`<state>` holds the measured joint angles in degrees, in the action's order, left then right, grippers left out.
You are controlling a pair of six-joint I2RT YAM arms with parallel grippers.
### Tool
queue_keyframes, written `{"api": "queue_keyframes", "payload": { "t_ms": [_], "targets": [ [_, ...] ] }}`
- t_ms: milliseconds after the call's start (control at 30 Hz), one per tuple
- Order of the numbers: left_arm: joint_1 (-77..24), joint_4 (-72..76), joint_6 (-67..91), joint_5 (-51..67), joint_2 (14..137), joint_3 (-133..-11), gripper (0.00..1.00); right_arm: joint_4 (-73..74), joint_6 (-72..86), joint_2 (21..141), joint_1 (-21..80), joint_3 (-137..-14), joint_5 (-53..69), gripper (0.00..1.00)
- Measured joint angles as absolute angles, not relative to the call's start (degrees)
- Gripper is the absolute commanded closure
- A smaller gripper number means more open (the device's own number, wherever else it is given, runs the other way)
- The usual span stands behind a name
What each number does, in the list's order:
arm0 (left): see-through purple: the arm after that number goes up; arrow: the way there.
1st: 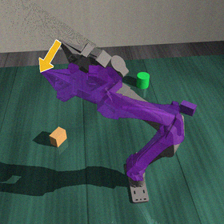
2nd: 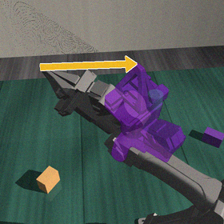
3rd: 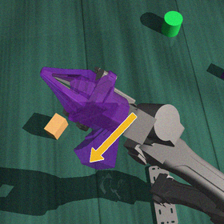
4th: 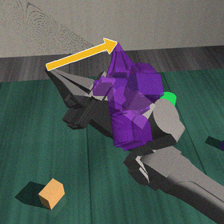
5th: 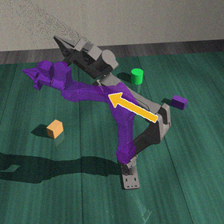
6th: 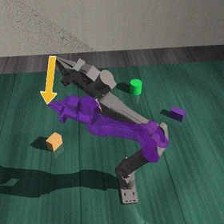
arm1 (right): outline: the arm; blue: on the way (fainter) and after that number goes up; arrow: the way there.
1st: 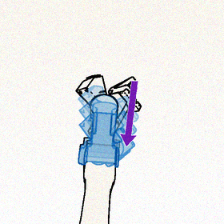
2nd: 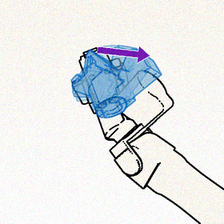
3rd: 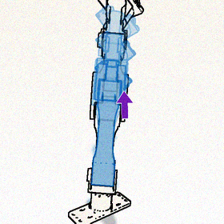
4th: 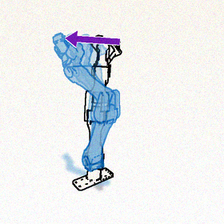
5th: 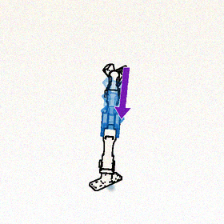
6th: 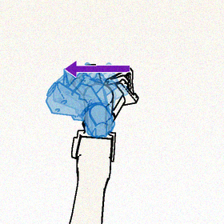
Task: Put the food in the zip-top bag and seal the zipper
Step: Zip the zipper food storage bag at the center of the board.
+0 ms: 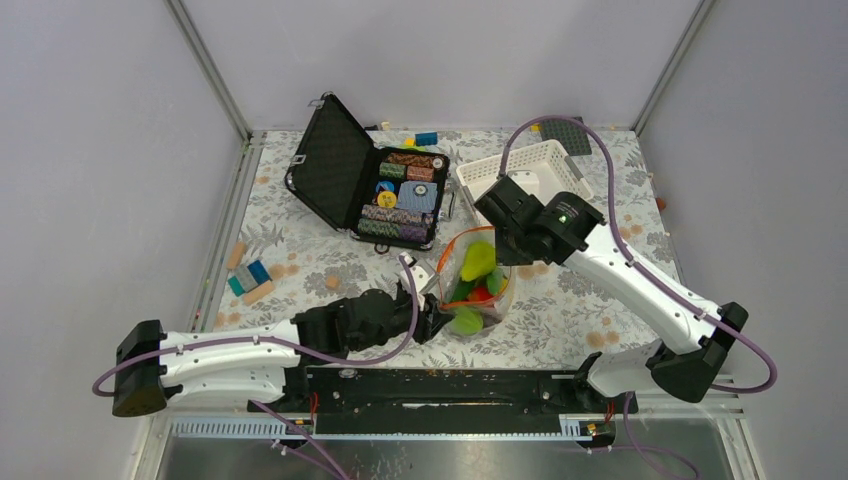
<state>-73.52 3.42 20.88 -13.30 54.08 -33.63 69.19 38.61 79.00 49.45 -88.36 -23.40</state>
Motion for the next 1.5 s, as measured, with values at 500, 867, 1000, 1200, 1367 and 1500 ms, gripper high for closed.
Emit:
{"api": "queue_keyframes", "payload": {
  "t_ms": [500, 867, 1000, 1200, 1367, 1500],
  "targets": [
    [-73.5, 1.4, 10.1, -10.4, 44.2, -32.8, 1.0, 54.9, 22.6, 64.1, 46.4, -74.4, -19.0, 0.48],
    [-73.5, -8.1, 2.9, -4.7, 42.2, -33.8, 1.0, 34.2, -21.9, 45.6, 46.0, -63.9, 24.9, 0.0],
    [-73.5, -10.6, 3.2, -4.8, 42.2, -35.3, 1.0, 36.2, -35.0, 52.6, 46.2, -65.4, 41.2, 0.0],
    [-73.5, -11.7, 3.5, -5.0, 42.3, -36.1, 1.0, 38.2, -49.3, 61.0, 50.0, -66.4, 49.3, 0.0],
    [-73.5, -12.5, 3.5, -5.1, 43.4, -37.0, 1.0, 34.9, -51.3, 64.1, 52.8, -66.8, 49.1, 0.0],
    [-73.5, -12.8, 3.5, -5.6, 43.6, -37.2, 1.0, 33.8, -51.4, 69.0, 52.9, -68.2, 48.4, 0.0]
  ]
}}
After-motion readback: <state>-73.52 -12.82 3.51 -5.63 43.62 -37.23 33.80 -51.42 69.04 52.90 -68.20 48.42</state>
